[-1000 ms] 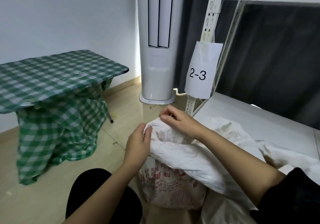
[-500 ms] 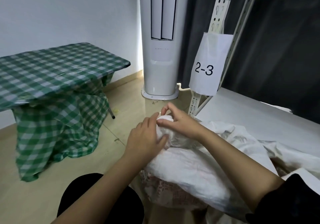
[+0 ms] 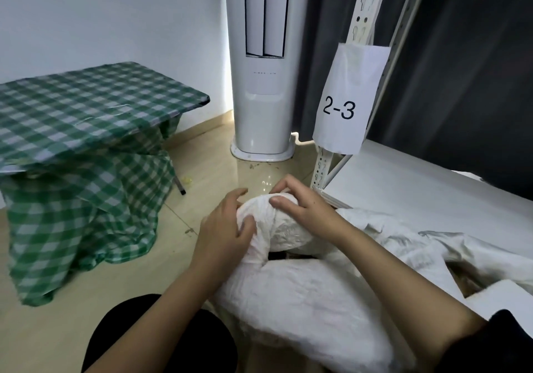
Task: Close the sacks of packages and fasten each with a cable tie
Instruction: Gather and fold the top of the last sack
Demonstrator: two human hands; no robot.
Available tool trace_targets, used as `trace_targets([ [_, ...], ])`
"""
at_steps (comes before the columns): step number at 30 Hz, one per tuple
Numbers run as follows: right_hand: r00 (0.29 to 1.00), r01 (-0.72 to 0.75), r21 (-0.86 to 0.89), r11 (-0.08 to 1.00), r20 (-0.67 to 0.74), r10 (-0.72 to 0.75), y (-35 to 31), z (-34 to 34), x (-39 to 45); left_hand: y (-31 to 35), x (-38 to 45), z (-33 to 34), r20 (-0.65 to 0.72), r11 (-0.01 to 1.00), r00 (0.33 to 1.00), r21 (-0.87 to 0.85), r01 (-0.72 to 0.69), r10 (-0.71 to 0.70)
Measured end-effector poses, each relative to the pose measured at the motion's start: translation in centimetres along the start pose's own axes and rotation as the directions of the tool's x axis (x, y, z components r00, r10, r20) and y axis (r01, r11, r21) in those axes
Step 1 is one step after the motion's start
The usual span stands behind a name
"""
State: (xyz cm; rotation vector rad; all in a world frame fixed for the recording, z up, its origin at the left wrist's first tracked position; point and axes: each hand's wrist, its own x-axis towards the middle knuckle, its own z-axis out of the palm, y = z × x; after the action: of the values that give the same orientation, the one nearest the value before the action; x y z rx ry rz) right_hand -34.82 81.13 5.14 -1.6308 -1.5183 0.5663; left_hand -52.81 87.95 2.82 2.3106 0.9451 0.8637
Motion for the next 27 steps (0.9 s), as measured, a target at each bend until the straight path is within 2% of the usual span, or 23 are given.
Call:
trace_targets([
  [1, 1.000, -0.008, 0.046, 0.999, 0.026, 0.006, -0.4, 0.1, 0.5, 0.2, 0.0, 0.2, -0.052, 0.990, 0.993, 0.104, -0.097, 0.103],
  [3, 0.998, -0.030, 0.116, 0.993, 0.061, 0.023, -1.1, 0.3, 1.4, 0.9, 0.1, 0.6, -0.090, 0.965, 0.972, 0.169, -0.201, 0.219],
  [7, 0.997, -0.071, 0.206, 0.976, 0.041, 0.063, -1.9, 0.7, 1.3, 0.2, 0.9, 0.8, -0.147, 0.949, 0.963, 0.256, -0.184, 0.227],
  [8, 0.997, -0.078, 0.143, 0.987, 0.028, 0.075, -1.7, 0.7, 0.9, -0.1, 1.0, 0.7, -0.149, 0.955, 0.967, 0.248, -0.164, 0.205],
  [10, 0.999, -0.035, -0.217, 0.976, -0.006, 0.035, -0.6, 0.4, -0.3, -0.7, 0.9, 0.8, -0.162, 0.988, 0.982, 0.132, -0.076, 0.097],
  [12, 0.994, 0.053, -0.555, 0.830, -0.048, -0.096, 0.8, 0.1, -1.6, -1.1, 0.9, 1.2, -0.141, 0.995, 0.989, -0.095, 0.036, -0.049],
  [13, 0.988, 0.066, -0.609, 0.791, -0.070, -0.136, 1.3, 0.0, -2.1, -1.2, 1.1, 1.4, -0.110, 0.975, 0.989, -0.211, 0.074, -0.099],
  [14, 0.982, 0.065, -0.603, 0.795, -0.104, -0.159, 1.7, -0.2, -2.4, -1.2, 1.3, 1.5, -0.063, 0.944, 0.990, -0.314, 0.103, -0.130],
  [16, 0.984, 0.024, -0.458, 0.889, -0.145, -0.101, 2.0, -0.5, -2.3, -1.4, 1.7, 1.5, 0.046, 0.879, 0.983, -0.442, 0.181, -0.179],
  [17, 0.991, -0.014, -0.332, 0.943, -0.128, -0.031, 1.9, -0.6, -1.9, -1.6, 1.8, 1.5, 0.094, 0.871, 0.976, -0.441, 0.217, -0.196],
  [19, 0.997, -0.050, -0.076, 0.996, -0.068, 0.045, 1.3, -0.8, -0.7, -2.2, 1.6, 1.6, 0.113, 0.938, 0.974, -0.269, 0.220, -0.196],
  [21, 0.997, -0.080, 0.084, 0.993, 0.012, 0.079, 0.4, -1.0, 0.4, -2.0, 1.2, 1.6, -0.022, 0.996, 0.996, -0.027, 0.081, -0.081],
  [22, 0.994, -0.102, 0.136, 0.985, 0.049, 0.096, 0.0, -0.9, 0.8, -1.6, 1.1, 1.5, -0.077, 0.999, 0.997, 0.031, -0.008, 0.010],
  [25, 0.990, -0.129, 0.281, 0.951, 0.086, 0.109, -0.9, -0.4, 1.3, -0.5, 1.1, 2.2, -0.067, 0.956, 0.965, 0.170, -0.238, 0.253],
  [27, 0.986, -0.169, 0.357, 0.919, 0.065, 0.156, -1.0, 0.1, 1.2, -0.7, 1.3, 2.7, -0.034, 0.925, 0.955, 0.264, -0.275, 0.294],
])
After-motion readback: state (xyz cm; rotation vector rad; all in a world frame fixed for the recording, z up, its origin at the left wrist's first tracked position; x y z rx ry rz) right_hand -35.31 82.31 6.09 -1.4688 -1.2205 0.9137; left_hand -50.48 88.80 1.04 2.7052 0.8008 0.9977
